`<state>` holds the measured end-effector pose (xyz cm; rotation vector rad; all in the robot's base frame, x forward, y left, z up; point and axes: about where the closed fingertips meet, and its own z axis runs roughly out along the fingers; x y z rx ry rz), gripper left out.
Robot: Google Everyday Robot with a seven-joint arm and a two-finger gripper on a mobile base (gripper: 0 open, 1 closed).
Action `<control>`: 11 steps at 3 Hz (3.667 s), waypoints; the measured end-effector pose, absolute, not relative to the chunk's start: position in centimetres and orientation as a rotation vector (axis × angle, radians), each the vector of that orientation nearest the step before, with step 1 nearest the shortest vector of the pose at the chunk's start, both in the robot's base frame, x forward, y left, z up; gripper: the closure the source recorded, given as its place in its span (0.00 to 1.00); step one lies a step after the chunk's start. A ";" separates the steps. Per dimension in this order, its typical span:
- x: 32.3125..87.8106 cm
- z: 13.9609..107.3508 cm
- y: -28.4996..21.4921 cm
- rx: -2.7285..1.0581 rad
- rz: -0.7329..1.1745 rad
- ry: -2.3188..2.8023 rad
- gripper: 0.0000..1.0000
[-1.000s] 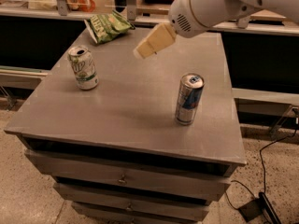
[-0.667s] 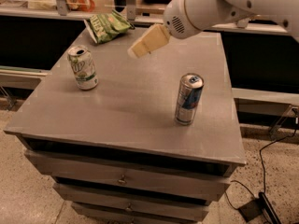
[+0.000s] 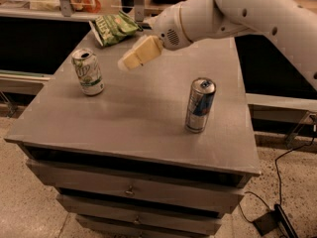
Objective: Move 7up can near green jalapeno chip bag
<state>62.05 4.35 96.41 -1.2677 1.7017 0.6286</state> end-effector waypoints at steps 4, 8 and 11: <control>61.7 92.2 8.9 -1.291 0.684 1.686 0.00; 62.1 87.8 15.0 -1.293 0.808 1.641 0.00; 62.6 87.1 20.0 -1.279 0.852 1.533 0.49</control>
Offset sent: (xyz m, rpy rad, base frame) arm -0.0043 0.0222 -0.0053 -0.0045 -0.0361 0.0322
